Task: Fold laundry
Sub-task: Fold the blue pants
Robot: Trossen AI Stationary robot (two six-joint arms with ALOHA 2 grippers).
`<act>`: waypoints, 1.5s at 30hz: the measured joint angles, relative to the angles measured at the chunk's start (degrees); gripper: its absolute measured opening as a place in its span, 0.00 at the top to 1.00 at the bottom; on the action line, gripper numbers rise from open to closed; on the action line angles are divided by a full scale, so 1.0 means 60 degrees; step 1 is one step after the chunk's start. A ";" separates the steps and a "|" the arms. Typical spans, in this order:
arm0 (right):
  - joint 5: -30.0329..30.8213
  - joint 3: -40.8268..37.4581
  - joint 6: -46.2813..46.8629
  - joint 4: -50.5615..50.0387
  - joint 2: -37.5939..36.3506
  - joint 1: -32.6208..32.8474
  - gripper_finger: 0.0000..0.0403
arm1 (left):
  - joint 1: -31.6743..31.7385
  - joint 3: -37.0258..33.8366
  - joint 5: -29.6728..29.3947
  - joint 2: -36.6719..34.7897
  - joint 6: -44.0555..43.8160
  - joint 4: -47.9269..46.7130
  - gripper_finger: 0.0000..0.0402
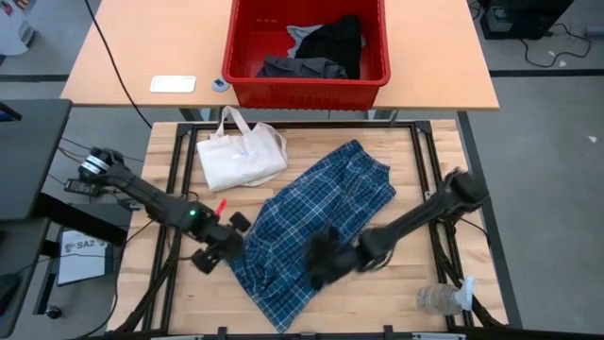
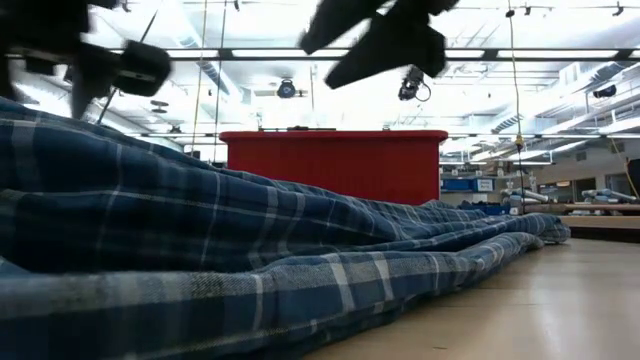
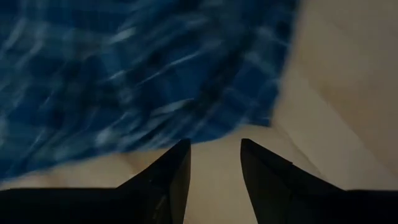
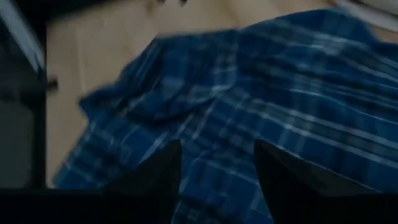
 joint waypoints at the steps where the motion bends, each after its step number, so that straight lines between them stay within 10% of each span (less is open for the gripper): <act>1: 0.0010 0.0577 -0.0289 -0.0441 0.0448 0.0113 0.48 | -0.0152 -0.0183 -0.0010 -0.0109 0.0349 0.0184 0.64; 12: -0.1458 0.4699 -0.0625 -0.2796 0.3256 0.0467 0.46 | -0.0957 -0.1387 0.0180 -0.0179 0.1839 0.3946 0.53; 30: -0.2040 0.5010 -0.2267 -0.0153 0.4537 0.0998 0.37 | -0.1155 -0.2662 0.0379 0.1148 0.2151 0.5908 0.50; 45: -0.2946 0.4741 -0.0674 -0.1865 0.4502 0.0856 0.49 | -0.1027 -0.0820 0.0591 0.3258 0.0135 0.6149 0.83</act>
